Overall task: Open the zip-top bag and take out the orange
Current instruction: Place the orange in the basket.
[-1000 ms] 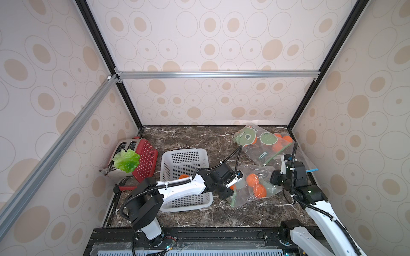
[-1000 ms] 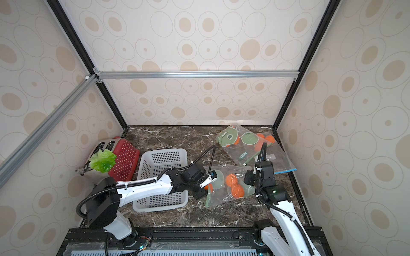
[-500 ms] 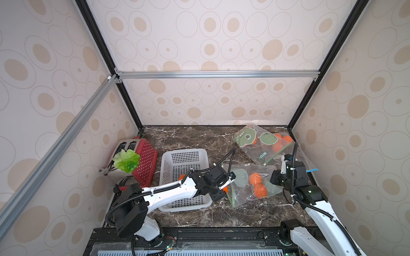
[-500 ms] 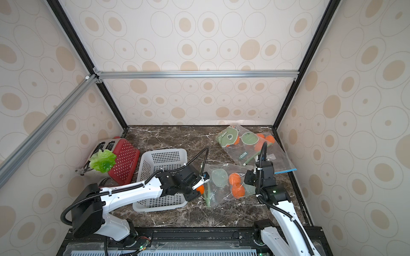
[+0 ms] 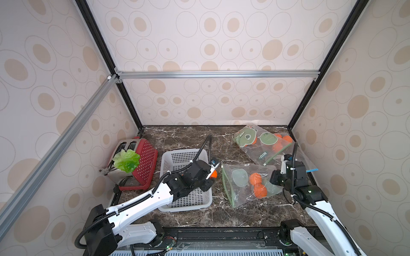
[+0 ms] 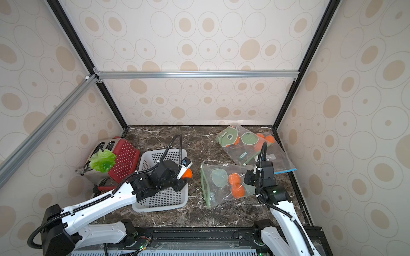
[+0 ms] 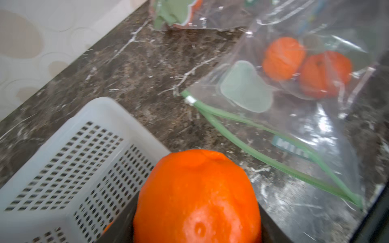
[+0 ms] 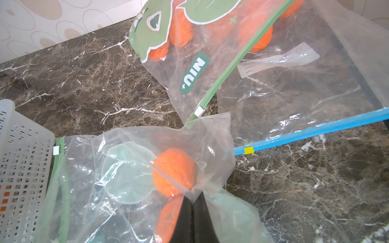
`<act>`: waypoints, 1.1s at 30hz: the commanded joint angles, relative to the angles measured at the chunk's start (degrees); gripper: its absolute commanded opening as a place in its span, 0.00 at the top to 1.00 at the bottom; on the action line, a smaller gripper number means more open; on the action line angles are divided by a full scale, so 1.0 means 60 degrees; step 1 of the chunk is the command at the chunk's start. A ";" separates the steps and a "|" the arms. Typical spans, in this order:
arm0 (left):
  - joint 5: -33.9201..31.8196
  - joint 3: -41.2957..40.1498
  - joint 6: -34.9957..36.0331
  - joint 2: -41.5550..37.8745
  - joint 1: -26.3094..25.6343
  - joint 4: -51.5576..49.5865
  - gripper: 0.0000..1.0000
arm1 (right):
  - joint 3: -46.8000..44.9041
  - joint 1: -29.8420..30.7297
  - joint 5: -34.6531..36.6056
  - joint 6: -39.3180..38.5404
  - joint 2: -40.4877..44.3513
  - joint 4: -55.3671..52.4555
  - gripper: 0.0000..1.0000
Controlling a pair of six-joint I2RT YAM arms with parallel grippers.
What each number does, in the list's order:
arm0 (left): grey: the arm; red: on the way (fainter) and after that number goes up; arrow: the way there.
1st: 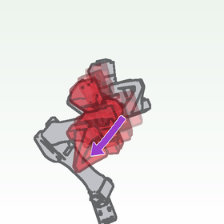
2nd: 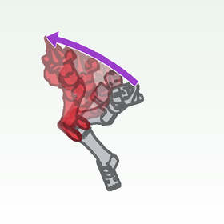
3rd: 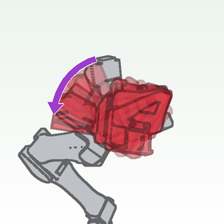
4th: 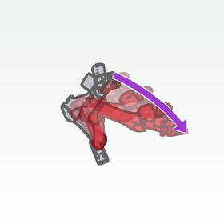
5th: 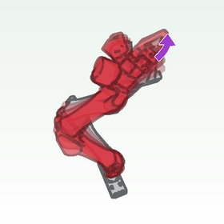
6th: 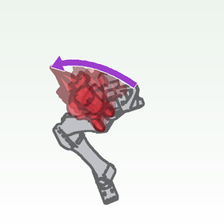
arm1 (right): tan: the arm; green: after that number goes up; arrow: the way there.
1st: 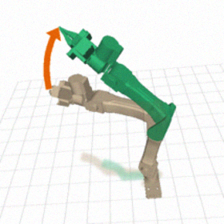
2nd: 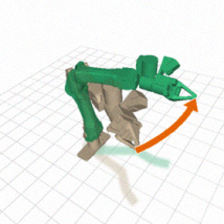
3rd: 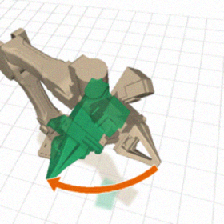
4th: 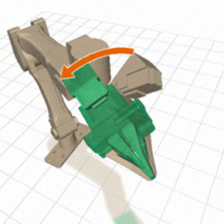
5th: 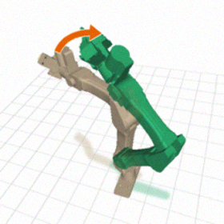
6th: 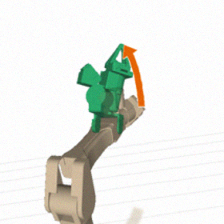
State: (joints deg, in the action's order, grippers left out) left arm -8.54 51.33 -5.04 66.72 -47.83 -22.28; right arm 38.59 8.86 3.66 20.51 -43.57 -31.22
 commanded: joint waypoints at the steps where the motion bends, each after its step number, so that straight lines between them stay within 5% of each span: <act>1: -0.0723 -0.0146 -0.1110 -0.0102 0.0946 0.0525 0.51 | -0.0118 -0.0086 -0.0053 0.0104 0.0124 0.0068 1.00; 5: -0.0147 0.0044 -0.1703 0.0667 0.2105 0.0788 0.53 | -0.0140 -0.0100 -0.0079 0.0123 0.0139 0.0105 1.00; 13: -0.0063 0.0890 -0.2017 0.2842 0.3013 0.1306 0.54 | -0.0177 -0.0089 -0.0156 0.0155 0.0177 0.0095 1.00; 30: 0.0465 0.1260 -0.2362 0.5513 0.3370 0.2778 0.46 | -0.0199 -0.0114 -0.0244 0.0170 0.0121 0.0167 1.00; 33: 0.0534 0.1290 -0.2281 0.5583 0.3369 0.2809 0.39 | -0.0207 -0.0103 -0.0244 0.0165 0.0129 0.0154 1.00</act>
State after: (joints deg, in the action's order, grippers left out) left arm -5.96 57.23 -17.47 99.39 -28.01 -6.92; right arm 37.91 8.60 2.13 20.75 -43.13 -30.63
